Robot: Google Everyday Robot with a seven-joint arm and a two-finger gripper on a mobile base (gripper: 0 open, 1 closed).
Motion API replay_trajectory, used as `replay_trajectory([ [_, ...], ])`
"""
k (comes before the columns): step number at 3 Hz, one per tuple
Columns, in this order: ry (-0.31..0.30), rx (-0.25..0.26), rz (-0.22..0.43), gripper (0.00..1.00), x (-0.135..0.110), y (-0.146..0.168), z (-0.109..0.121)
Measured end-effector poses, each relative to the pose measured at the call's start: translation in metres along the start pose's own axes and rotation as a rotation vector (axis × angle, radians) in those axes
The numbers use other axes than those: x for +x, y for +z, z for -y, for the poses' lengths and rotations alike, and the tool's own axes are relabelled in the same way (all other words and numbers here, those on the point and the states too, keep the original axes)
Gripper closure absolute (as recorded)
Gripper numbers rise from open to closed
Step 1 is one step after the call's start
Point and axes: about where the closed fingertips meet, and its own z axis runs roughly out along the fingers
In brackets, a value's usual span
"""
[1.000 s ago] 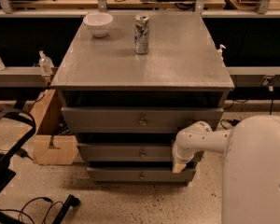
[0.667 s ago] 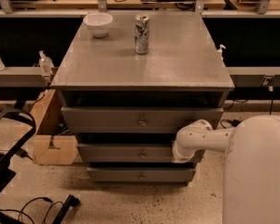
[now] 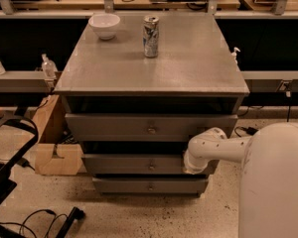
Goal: Open middle drawer
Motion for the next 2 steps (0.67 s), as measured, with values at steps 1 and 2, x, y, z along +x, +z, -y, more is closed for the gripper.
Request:
replay_trajectory([
  [1,0.0,0.0,0.0,1.0,-0.0001,-0.0005,0.0001],
  [2,0.0,0.0,0.0,1.0,-0.0004,-0.0032,0.0007],
])
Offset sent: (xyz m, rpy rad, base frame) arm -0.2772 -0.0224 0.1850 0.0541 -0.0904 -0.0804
